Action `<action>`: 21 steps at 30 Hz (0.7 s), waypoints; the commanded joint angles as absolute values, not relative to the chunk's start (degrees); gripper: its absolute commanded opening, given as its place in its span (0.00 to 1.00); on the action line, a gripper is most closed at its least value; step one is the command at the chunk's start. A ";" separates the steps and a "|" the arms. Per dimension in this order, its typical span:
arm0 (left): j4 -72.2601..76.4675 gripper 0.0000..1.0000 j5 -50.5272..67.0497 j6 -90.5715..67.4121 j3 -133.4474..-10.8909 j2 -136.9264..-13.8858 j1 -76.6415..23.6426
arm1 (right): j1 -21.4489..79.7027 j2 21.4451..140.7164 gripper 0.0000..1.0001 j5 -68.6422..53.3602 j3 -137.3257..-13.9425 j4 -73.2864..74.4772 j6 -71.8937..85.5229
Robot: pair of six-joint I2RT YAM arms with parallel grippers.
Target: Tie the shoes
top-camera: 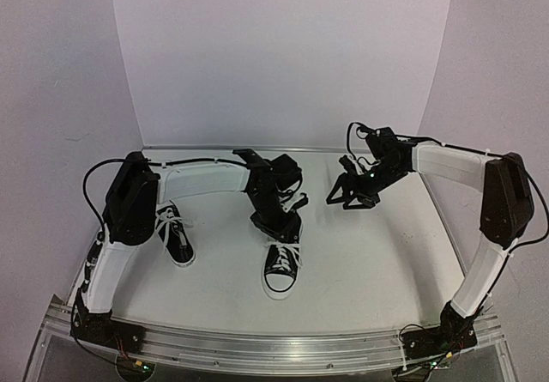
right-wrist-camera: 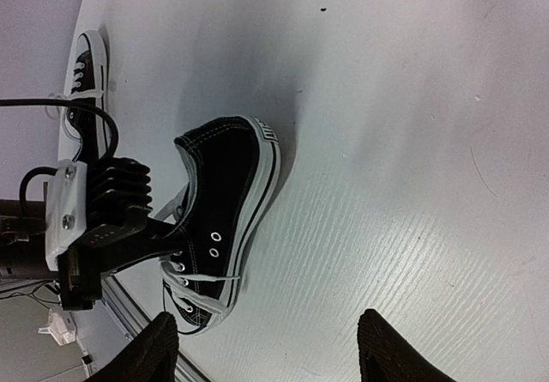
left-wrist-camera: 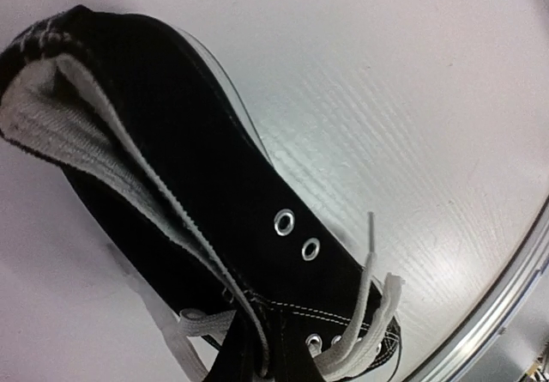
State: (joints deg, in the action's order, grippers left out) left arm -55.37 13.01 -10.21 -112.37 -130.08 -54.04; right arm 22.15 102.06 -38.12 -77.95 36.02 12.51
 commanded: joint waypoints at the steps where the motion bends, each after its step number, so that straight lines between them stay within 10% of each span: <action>1: -63.62 0.00 2.16 -1.50 -113.73 -120.71 -47.52 | 21.83 99.46 0.67 -39.68 -77.58 34.38 12.13; 15: -60.25 0.06 -6.43 59.71 -101.28 -105.63 -48.87 | 21.84 100.70 0.65 -45.39 -77.78 32.70 12.31; 18: -54.15 0.26 -9.81 62.74 -94.40 -102.32 -48.80 | 21.92 101.07 0.66 -47.55 -77.70 32.61 11.55; 21: -52.04 0.71 -9.32 57.75 -92.96 -100.77 -48.43 | 22.83 101.12 0.67 -47.53 -77.76 32.61 10.93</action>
